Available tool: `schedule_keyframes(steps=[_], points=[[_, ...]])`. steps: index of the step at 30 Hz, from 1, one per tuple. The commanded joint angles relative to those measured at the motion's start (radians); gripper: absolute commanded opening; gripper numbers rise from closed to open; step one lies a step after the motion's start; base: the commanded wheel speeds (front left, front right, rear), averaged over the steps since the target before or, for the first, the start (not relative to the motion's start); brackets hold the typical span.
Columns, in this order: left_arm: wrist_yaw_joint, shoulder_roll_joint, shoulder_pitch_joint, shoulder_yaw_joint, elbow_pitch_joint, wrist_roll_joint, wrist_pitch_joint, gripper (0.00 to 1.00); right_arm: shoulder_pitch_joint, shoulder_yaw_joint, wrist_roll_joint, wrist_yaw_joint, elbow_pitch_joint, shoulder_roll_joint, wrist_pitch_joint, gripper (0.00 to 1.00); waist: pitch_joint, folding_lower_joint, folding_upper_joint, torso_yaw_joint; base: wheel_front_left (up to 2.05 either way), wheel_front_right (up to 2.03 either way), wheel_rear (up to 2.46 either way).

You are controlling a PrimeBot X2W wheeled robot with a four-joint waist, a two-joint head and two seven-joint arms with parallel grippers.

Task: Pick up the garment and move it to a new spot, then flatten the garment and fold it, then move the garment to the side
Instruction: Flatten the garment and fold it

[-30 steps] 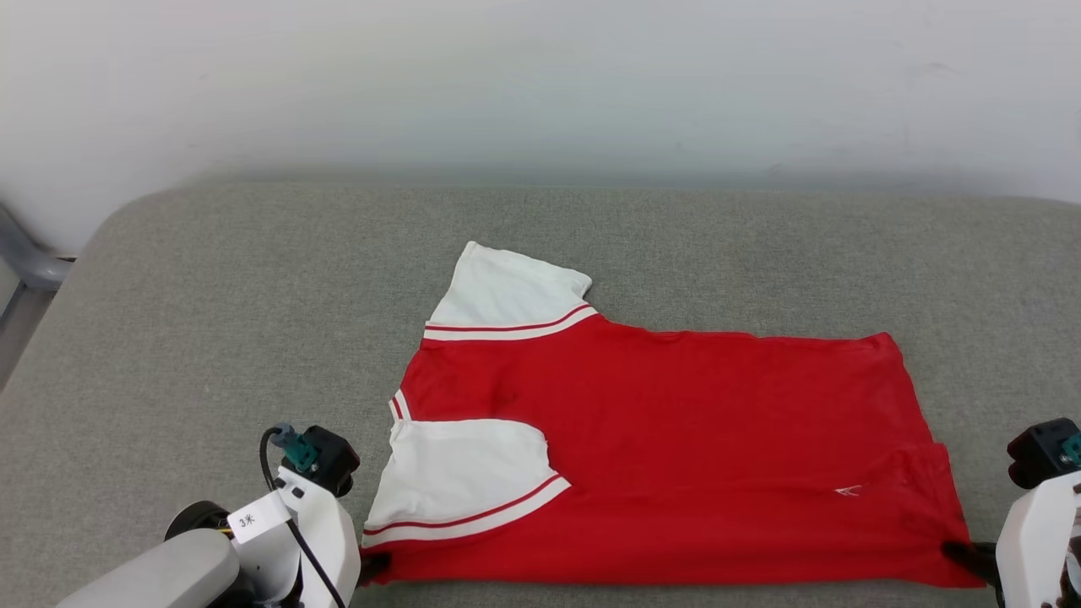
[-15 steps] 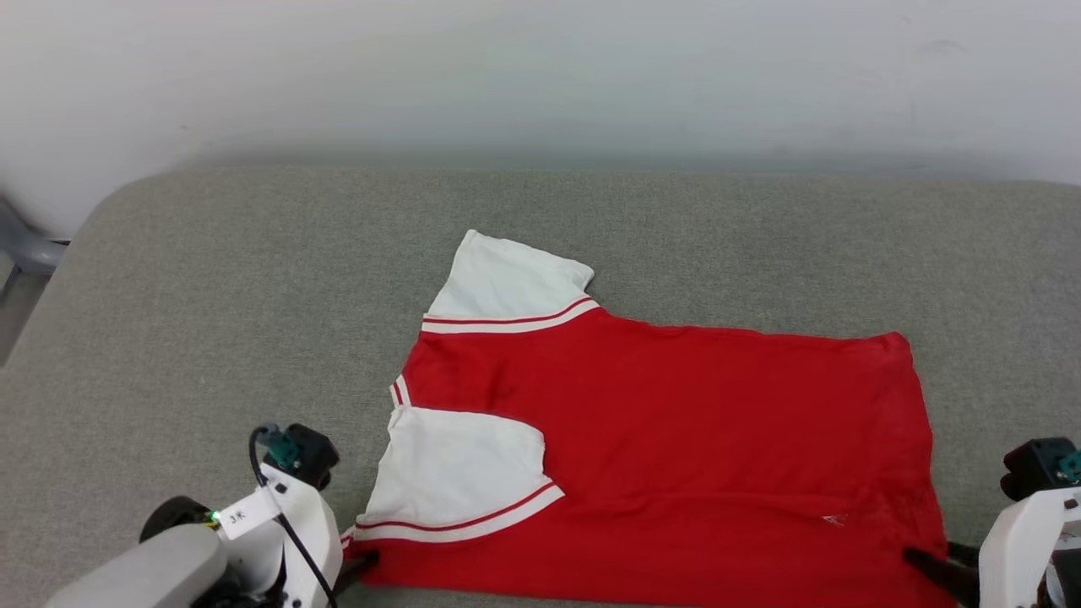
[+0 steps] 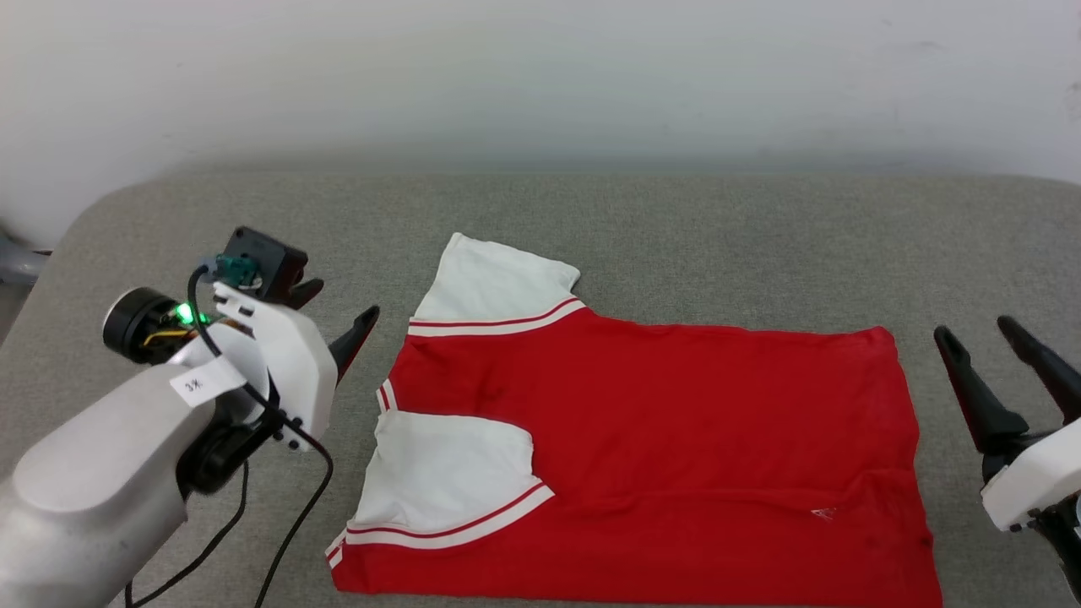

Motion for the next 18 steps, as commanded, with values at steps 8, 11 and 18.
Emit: schedule_keyframes(steps=[8, 11, 18], points=[[-0.013, -0.076, -0.201, 0.053, 0.072, 0.042, -0.018, 1.0, -0.042, -0.077, -0.15, 0.0, -0.101, 0.142, -0.185, 1.0, 0.134, 0.0, -0.0001, -0.06, 0.0, 0.0, 0.0], [-0.044, -0.108, -0.288, 0.067, 0.136, 0.033, 0.01, 1.0, -0.055, -0.082, -0.174, -0.001, -0.135, 0.171, -0.208, 1.0, 0.192, 0.0, -0.0001, -0.081, 0.0, 0.0, 0.0], [-0.13, -0.139, -0.471, 0.036, 0.284, -0.022, 0.291, 1.0, -0.089, -0.066, -0.214, 0.0, -0.194, 0.201, -0.217, 1.0, 0.318, 0.0, -0.0001, -0.13, 0.0, 0.0, 0.0]])
